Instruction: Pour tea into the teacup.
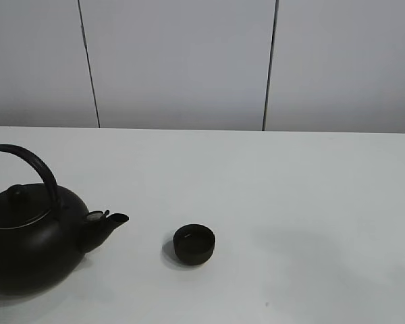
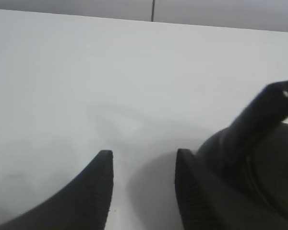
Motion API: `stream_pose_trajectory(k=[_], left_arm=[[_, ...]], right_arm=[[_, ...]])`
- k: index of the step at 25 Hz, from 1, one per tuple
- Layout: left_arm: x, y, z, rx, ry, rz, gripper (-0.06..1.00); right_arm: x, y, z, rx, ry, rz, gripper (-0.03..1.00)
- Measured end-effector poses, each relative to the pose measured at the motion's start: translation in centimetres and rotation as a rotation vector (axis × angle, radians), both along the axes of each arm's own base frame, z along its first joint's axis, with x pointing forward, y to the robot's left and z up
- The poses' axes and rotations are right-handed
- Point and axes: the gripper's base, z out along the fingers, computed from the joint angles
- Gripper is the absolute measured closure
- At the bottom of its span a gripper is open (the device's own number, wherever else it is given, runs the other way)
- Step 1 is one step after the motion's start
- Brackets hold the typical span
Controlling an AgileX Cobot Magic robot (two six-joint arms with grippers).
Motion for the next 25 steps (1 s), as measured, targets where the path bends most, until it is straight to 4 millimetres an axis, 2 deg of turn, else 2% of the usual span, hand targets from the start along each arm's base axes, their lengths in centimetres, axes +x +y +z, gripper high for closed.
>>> stream_pose_trajectory(k=[4, 12, 19, 22, 25], left_arm=[[0.9, 0.3, 0.4, -0.008, -0.031, 0.041, 0.64], [5.1, 0.1, 2.5, -0.049, -0.157, 0.045, 0.64], [9.2, 0.6, 3.7, -0.122, -0.037, 0.068, 0.64], [10.1, 0.8, 5.5, -0.182, 0.046, 0.099, 0.64], [10.5, 1.1, 8.4, -0.196, 0.120, 0.148, 0.64]], right_arm=[[0.0, 0.0, 0.0, 0.000, 0.000, 0.000, 0.45], [0.0, 0.0, 0.0, 0.000, 0.000, 0.000, 0.45], [0.0, 0.0, 0.0, 0.000, 0.001, 0.000, 0.45], [0.0, 0.0, 0.0, 0.000, 0.001, 0.000, 0.45], [0.0, 0.0, 0.0, 0.000, 0.001, 0.000, 0.45]])
